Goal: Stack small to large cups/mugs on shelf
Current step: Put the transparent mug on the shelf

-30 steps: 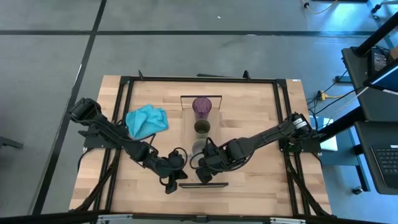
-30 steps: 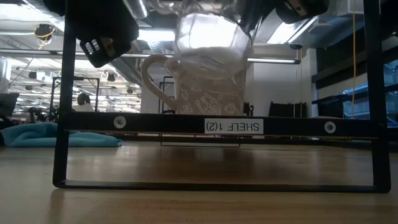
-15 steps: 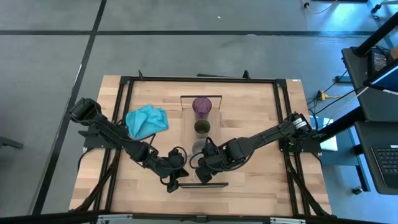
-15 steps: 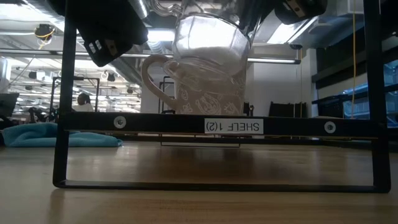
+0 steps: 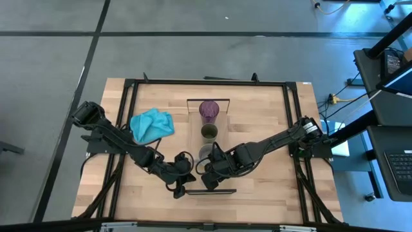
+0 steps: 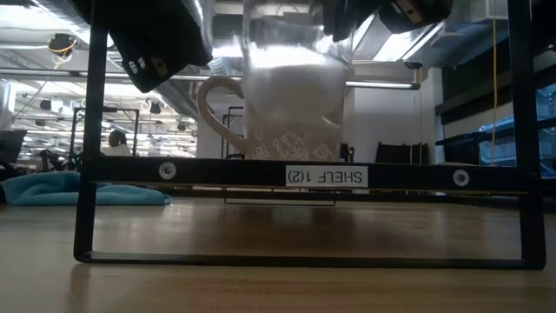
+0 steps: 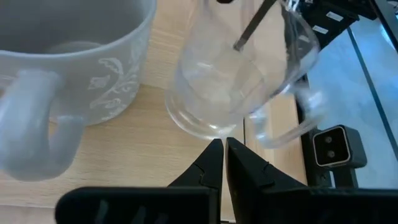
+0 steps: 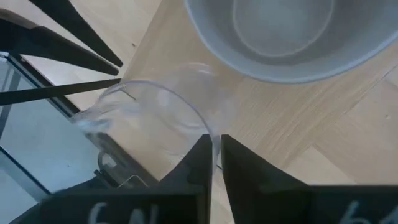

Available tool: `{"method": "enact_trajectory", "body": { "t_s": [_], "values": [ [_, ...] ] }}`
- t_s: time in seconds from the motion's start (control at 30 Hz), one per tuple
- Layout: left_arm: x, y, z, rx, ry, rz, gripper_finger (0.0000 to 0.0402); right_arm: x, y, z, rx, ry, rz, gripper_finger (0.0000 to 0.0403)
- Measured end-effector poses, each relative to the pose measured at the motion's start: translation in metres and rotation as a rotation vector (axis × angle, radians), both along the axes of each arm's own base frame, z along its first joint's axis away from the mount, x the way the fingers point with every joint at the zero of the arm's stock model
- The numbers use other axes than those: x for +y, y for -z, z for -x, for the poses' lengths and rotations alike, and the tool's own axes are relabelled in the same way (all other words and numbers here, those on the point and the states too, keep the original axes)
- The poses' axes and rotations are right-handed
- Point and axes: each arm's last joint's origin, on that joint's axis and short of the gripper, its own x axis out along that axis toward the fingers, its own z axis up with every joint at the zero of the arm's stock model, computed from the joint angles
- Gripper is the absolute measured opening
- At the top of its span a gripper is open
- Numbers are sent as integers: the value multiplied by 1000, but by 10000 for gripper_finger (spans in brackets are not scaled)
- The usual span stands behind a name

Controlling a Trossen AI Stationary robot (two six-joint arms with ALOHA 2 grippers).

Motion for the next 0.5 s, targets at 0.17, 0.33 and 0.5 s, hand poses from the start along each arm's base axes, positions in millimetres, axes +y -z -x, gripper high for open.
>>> {"method": "enact_trajectory", "body": {
  "t_s": [0.17,0.33,0.5],
  "values": [
    [0,0,0,-1,-1,-1,14,0,0,-1,-6,3,-4,60],
    [0,0,0,0,-1,0,14,0,0,-1,-9,4,-5,67],
    [0,0,0,-1,0,0,14,0,0,-1,-10,3,-6,68]
  ]
}}
